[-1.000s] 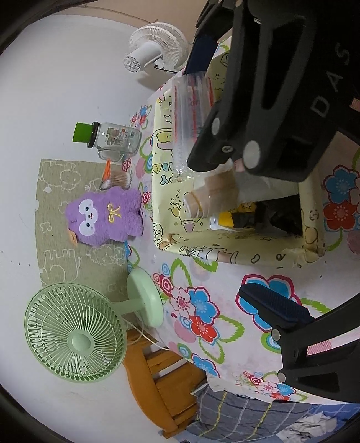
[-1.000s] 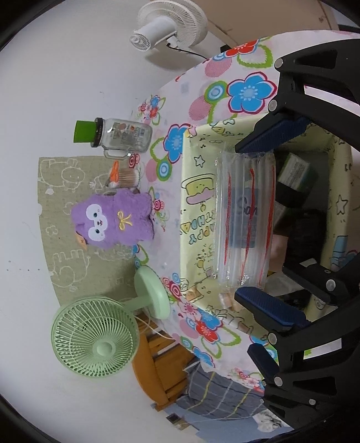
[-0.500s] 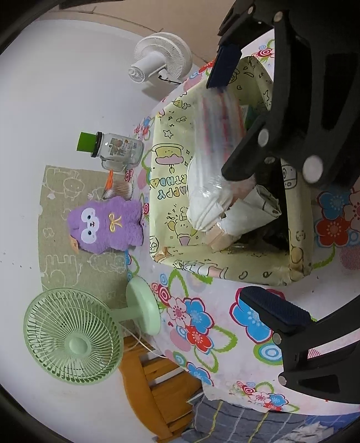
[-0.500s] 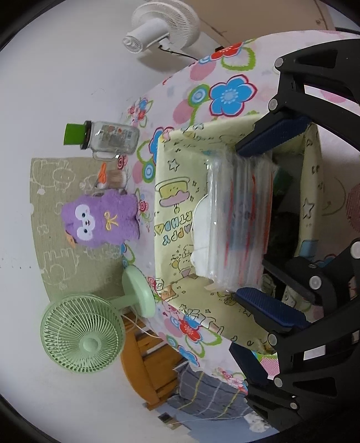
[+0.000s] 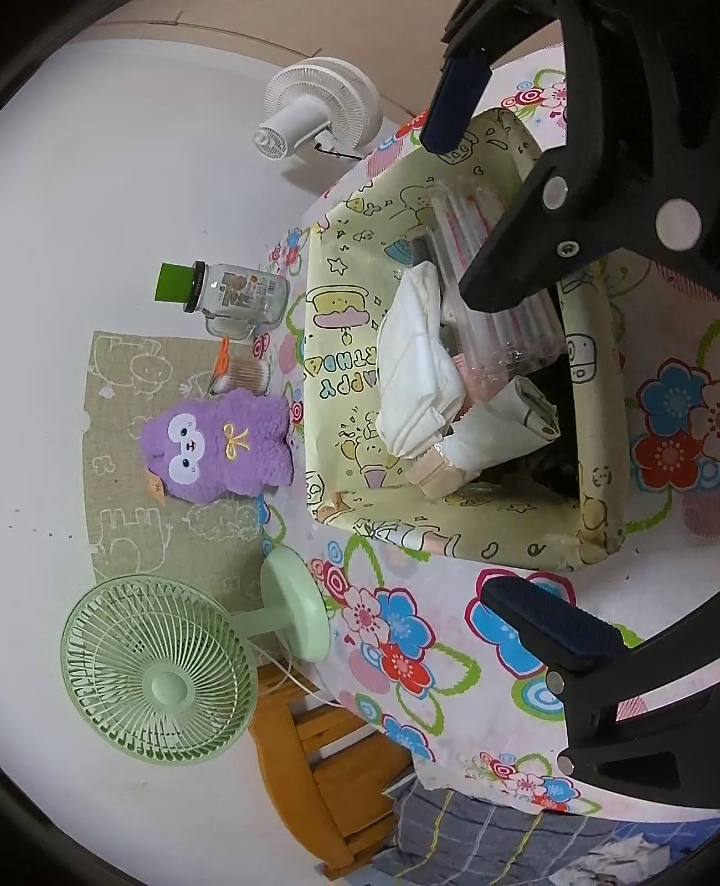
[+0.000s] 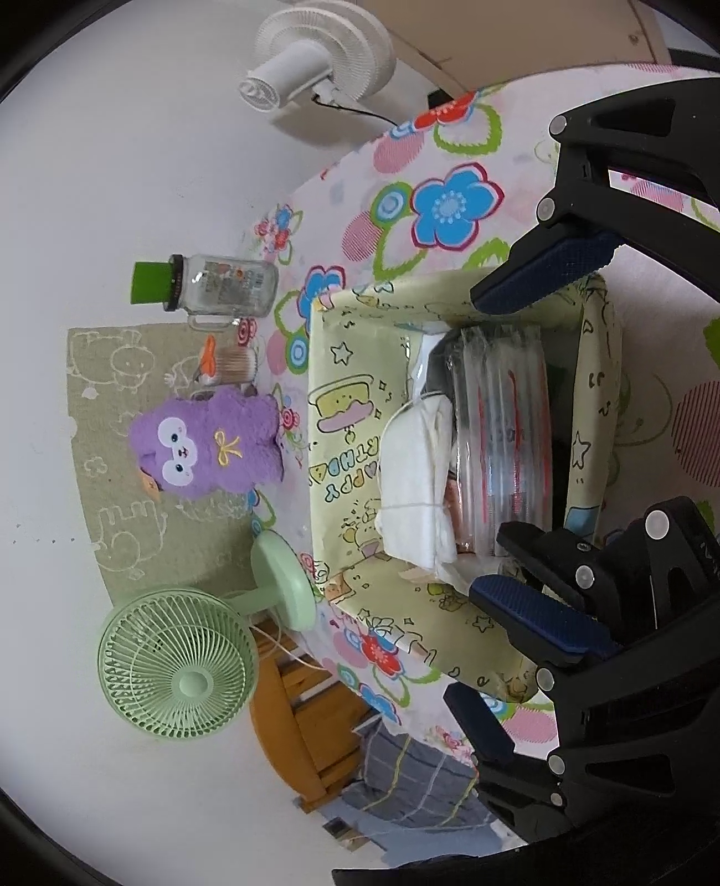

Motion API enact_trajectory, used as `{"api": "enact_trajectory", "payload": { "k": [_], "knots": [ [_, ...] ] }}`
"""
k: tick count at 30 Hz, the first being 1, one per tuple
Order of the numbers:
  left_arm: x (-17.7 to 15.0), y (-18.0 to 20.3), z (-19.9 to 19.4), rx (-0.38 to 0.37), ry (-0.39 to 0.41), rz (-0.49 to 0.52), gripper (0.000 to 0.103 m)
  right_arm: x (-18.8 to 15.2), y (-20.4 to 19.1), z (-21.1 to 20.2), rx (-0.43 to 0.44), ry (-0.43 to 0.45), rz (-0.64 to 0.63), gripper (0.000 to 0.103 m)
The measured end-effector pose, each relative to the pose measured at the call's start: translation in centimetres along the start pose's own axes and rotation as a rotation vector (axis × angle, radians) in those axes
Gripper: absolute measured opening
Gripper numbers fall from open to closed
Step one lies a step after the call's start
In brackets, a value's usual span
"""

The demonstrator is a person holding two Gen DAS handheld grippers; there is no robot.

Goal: Organize soft objects

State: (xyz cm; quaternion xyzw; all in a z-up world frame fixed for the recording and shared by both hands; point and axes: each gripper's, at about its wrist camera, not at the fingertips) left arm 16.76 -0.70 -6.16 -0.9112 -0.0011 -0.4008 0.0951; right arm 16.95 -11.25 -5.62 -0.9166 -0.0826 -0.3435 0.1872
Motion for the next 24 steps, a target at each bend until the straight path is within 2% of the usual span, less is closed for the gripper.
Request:
{"api": "enact_trajectory", "payload": {
  "k": [24],
  "knots": [
    [-1.8, 0.6, -5.7, -0.012, 0.081, 0.022, 0.101, -1.9, -1.4, -5.3, -0.08, 0.075, -0.023, 0.097]
  ]
}}
Point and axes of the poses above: each gripper's, at about its wrist camera, not at the fingertips, and z roughly the way its jaws point, y to its right, x to its top, and after that the axes turned 14 degrees about x, right-handed
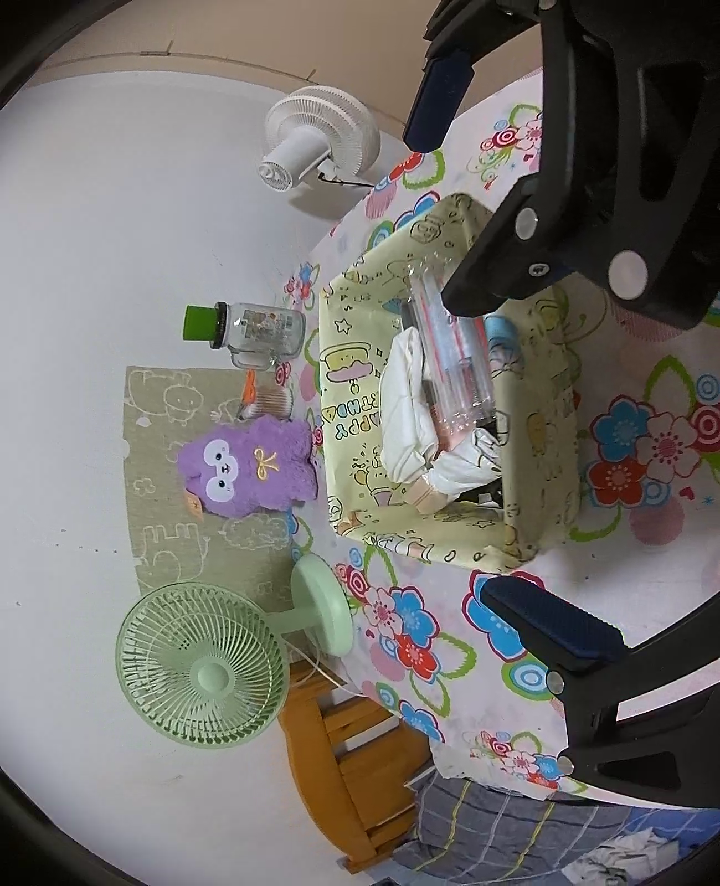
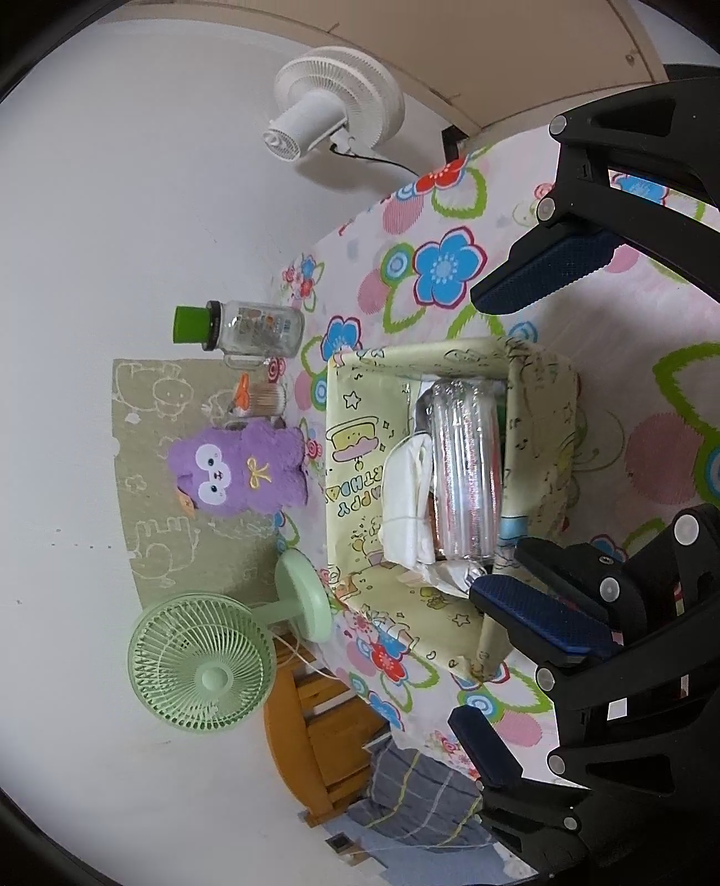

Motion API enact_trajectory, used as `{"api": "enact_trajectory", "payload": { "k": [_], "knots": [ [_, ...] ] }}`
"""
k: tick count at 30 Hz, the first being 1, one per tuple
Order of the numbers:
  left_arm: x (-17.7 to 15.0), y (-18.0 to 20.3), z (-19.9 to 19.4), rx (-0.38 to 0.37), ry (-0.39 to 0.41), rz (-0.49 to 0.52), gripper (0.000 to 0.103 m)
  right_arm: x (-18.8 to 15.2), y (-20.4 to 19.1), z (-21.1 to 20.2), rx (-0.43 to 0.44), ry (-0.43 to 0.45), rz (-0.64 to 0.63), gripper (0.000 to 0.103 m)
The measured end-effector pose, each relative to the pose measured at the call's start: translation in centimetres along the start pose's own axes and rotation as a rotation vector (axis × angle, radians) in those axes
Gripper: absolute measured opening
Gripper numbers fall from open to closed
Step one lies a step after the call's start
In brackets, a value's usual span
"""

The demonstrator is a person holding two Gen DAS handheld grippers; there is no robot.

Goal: Organize soft objects

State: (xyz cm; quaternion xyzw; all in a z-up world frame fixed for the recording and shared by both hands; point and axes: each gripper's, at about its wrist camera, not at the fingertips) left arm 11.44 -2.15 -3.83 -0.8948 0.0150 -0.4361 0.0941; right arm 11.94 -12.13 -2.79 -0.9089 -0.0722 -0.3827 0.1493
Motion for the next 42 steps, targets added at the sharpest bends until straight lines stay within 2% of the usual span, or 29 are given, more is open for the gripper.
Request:
{"api": "enact_trajectory", "payload": {
  "k": [6, 13, 27, 42],
  "knots": [
    [-0.6, 0.1, -1.7, 0.039, 0.033, 0.026, 0.102, -0.9, -0.4, -2.1, -0.029, 0.028, -0.017, 0.097],
    [-1.5, -0.6, -3.8, 0.042, 0.052, 0.002, 0.103, -1.9, -0.3, -4.5, -0.088, 0.066, -0.004, 0.097],
    [-3.2, -2.6, -6.9, 0.041, 0.089, -0.056, 0.103, -3.7, -1.4, -8.0, -0.093, 0.121, -0.025, 0.097],
    [-3.4, -3.7, -9.6, 0.039, 0.123, -0.075, 0.103, -4.2, -1.0, -10.7, -0.101, 0.182, 0.011, 0.097]
  ]
}}
Point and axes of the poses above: each gripper's, at about its wrist camera, not at the fingertips, and z roughly the way its jaws point, y to its right, x to its top, and after that the axes turned 14 degrees about x, right-handed
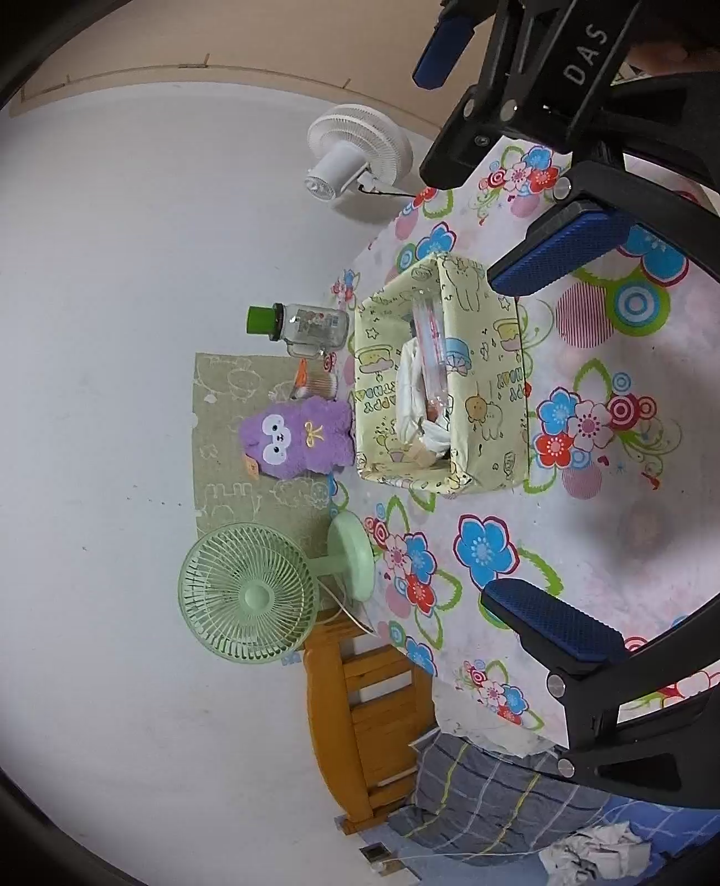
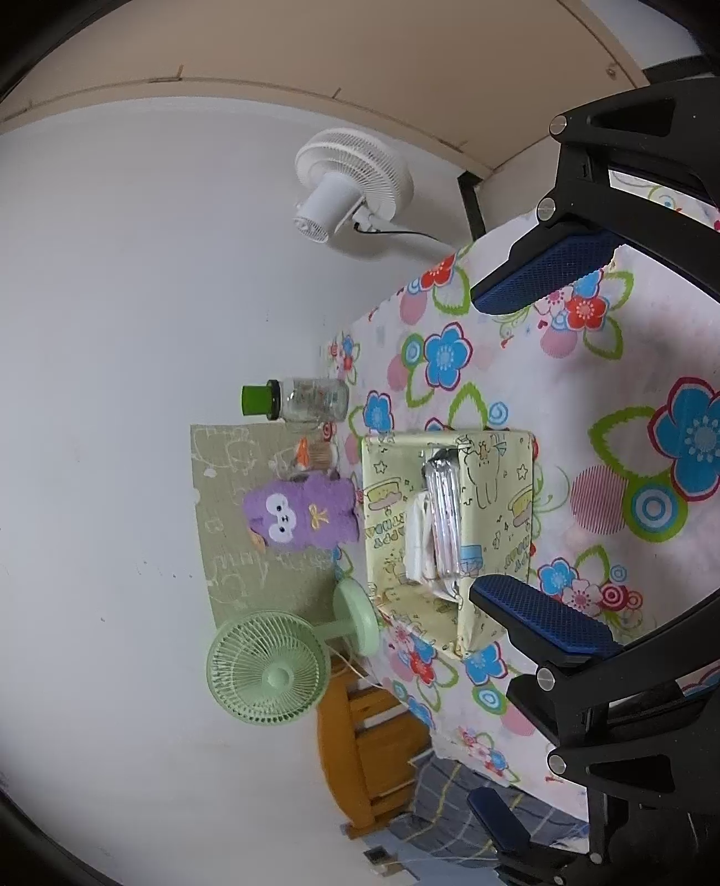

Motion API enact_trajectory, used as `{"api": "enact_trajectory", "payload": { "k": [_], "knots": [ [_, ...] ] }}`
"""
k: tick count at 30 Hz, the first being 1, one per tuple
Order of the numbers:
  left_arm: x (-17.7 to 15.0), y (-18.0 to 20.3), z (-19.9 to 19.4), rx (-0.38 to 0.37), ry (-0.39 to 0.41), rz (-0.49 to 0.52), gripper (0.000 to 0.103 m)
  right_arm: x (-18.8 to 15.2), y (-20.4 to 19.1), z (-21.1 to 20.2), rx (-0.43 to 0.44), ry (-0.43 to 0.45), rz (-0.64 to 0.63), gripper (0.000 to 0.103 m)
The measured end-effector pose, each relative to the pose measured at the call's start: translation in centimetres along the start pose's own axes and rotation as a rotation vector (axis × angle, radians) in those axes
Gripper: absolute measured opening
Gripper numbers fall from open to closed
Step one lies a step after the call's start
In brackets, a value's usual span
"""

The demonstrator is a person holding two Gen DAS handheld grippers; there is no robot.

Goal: Organize soft objects

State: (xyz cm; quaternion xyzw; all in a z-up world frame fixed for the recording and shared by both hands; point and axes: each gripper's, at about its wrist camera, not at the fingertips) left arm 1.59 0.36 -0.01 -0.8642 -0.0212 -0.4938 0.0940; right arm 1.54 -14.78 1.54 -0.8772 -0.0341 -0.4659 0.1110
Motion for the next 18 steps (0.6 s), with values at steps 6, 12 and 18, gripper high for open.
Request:
{"api": "enact_trajectory", "payload": {
  "k": [6, 12, 18],
  "knots": [
    [0.2, -0.2, -0.7, -0.01, 0.013, -0.013, 0.103, 0.2, 0.0, -1.1, -0.022, 0.037, -0.001, 0.097],
    [0.2, -0.5, -1.1, -0.01, 0.02, -0.02, 0.103, 0.3, -0.2, -1.7, -0.038, 0.053, -0.018, 0.097],
    [0.3, -0.6, -1.5, -0.011, 0.031, -0.024, 0.103, 0.3, -0.3, -1.8, 0.001, 0.055, -0.005, 0.097]
  ]
}}
Point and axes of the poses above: each gripper's, at about its wrist camera, not at the fingertips, and z roughly the way its jaws point, y to its right, x to its top, and after that the axes turned 14 degrees about x, right-handed
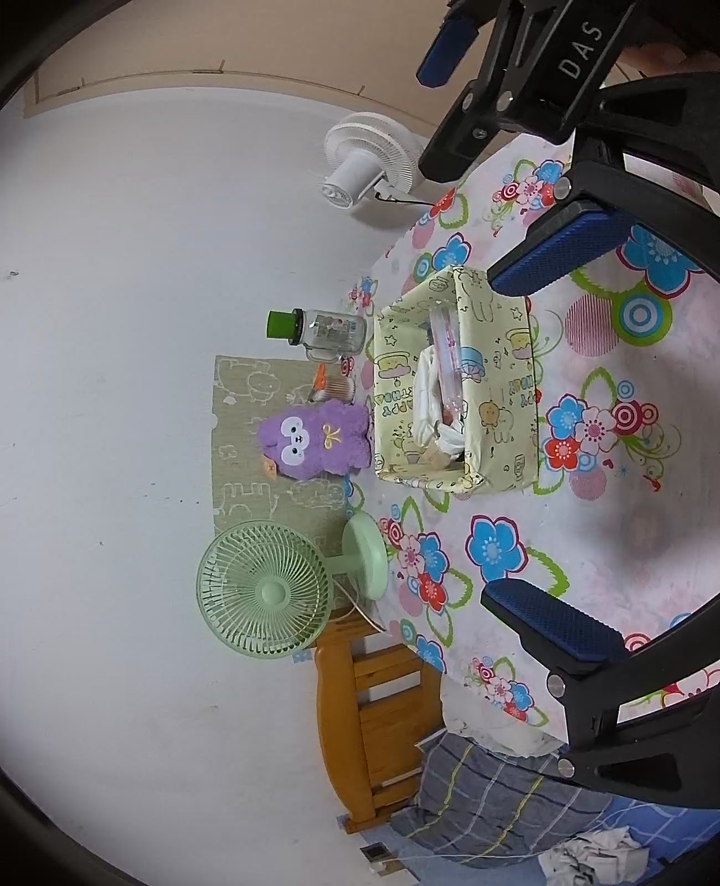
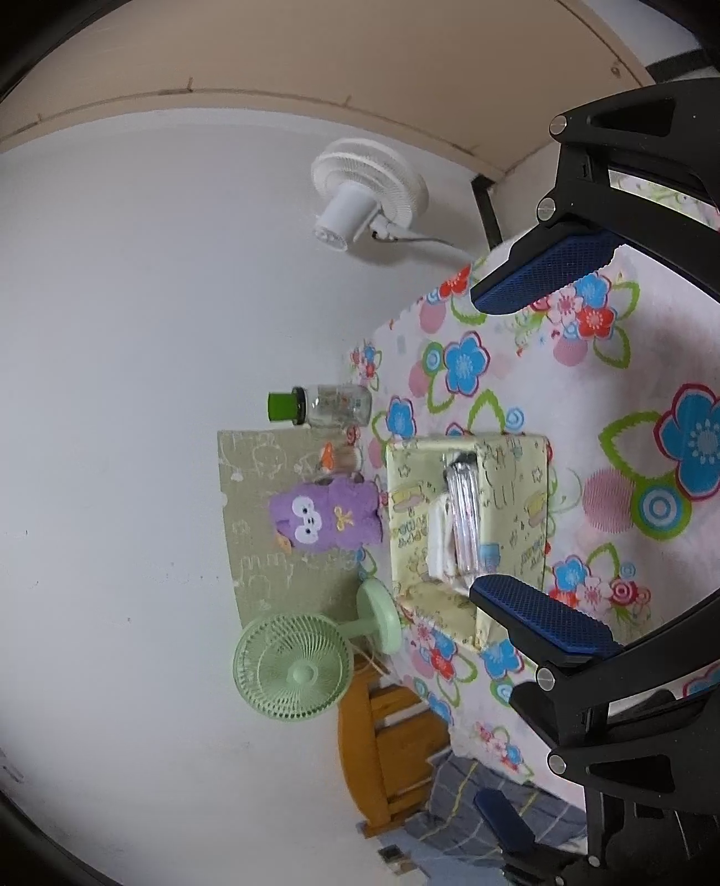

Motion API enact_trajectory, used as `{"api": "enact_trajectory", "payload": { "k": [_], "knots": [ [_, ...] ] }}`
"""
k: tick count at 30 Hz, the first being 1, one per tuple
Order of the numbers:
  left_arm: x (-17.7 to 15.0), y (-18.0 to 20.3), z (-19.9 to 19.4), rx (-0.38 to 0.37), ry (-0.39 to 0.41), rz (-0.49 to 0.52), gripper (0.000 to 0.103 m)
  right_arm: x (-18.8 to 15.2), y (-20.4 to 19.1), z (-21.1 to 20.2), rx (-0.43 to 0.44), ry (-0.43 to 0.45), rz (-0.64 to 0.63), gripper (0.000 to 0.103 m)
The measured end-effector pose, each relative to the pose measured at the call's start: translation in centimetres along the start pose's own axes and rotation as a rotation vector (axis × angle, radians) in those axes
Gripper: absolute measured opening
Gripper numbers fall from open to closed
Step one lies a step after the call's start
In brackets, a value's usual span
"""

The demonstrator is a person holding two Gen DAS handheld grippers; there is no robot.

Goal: Organize soft objects

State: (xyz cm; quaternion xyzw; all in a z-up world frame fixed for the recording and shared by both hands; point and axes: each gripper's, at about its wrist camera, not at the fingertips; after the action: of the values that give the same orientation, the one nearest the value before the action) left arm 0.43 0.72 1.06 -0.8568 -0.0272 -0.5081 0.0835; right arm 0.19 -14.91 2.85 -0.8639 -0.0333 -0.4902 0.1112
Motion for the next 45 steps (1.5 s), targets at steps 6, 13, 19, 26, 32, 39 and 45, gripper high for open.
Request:
{"api": "enact_trajectory", "payload": {
  "k": [6, 13, 19, 26, 32, 39, 45],
  "knots": [
    [0.03, -0.02, -0.03, 0.0, 0.001, 0.0, 0.103, 0.04, -0.13, -0.16, 0.002, 0.002, -0.002, 0.097],
    [0.1, -0.12, -0.14, 0.0, 0.003, 0.0, 0.103, 0.08, -0.22, -0.12, -0.003, 0.002, -0.008, 0.097],
    [0.2, -0.16, -0.14, -0.002, 0.003, -0.001, 0.103, 0.15, -0.19, -0.07, -0.004, 0.003, -0.008, 0.097],
    [0.23, -0.11, -0.13, -0.002, 0.004, -0.001, 0.103, 0.14, -0.09, -0.12, -0.006, 0.004, -0.009, 0.097],
    [0.28, -0.11, -0.1, -0.002, 0.003, 0.0, 0.103, 0.17, -0.16, -0.14, -0.008, 0.003, -0.009, 0.097],
    [0.26, -0.1, -0.11, -0.002, 0.003, 0.0, 0.103, 0.2, -0.17, -0.13, -0.008, 0.002, -0.009, 0.097],
    [0.26, -0.11, -0.14, -0.001, 0.004, -0.001, 0.103, 0.16, -0.17, -0.12, -0.008, 0.003, -0.008, 0.097]
  ]
}}
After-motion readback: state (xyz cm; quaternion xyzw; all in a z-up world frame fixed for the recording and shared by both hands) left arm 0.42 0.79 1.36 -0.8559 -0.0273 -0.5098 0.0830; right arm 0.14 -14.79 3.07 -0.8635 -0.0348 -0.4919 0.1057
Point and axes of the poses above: each gripper's, at about its wrist camera, not at the fingertips, and z roughly the way its jaws point, y to its right, x to its top, and after that the axes turned 14 degrees about x, right-handed
